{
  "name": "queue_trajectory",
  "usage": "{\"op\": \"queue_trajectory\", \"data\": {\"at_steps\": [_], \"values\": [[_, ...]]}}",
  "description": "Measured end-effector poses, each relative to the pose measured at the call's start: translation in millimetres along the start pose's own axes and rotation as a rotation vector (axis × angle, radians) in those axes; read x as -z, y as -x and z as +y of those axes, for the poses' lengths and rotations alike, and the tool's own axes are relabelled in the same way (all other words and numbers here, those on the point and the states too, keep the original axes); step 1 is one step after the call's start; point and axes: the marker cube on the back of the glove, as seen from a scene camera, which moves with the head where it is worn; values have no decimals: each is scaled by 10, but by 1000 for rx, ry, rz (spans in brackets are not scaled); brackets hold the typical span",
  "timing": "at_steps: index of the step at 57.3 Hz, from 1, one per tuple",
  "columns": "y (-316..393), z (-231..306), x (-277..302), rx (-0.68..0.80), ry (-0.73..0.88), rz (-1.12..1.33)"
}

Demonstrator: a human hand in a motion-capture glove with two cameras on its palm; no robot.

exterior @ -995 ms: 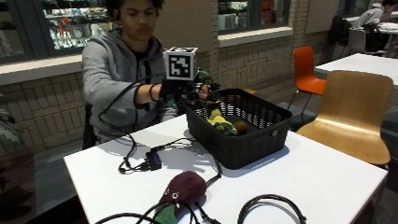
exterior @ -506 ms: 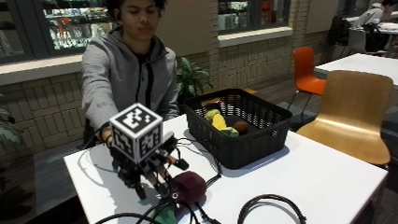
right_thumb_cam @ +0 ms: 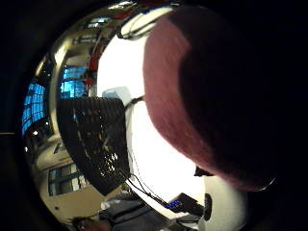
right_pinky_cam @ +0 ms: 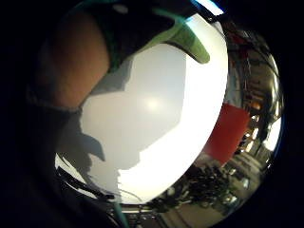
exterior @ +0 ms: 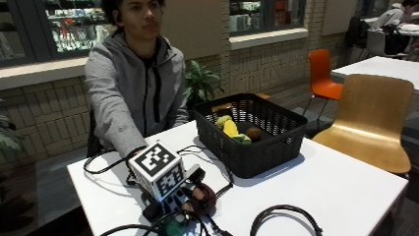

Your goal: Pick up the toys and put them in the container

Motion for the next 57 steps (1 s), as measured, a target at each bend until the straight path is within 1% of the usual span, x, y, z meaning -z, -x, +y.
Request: {"op": "queue_trajectory", "data": {"at_steps": [8,14,20,24,30,38,46,57], "values": [[80,89,155,67,-145,102],[217,323,301,118,-190,74],[427,426,777,226,-218,38],[758,574,978,285,-253,33],[1501,827,1142,411,-312,77],[2305,929,1124,563,-276,116],[2908,849,920,583,-258,156],[3220,752,716,571,-216,200]]}}
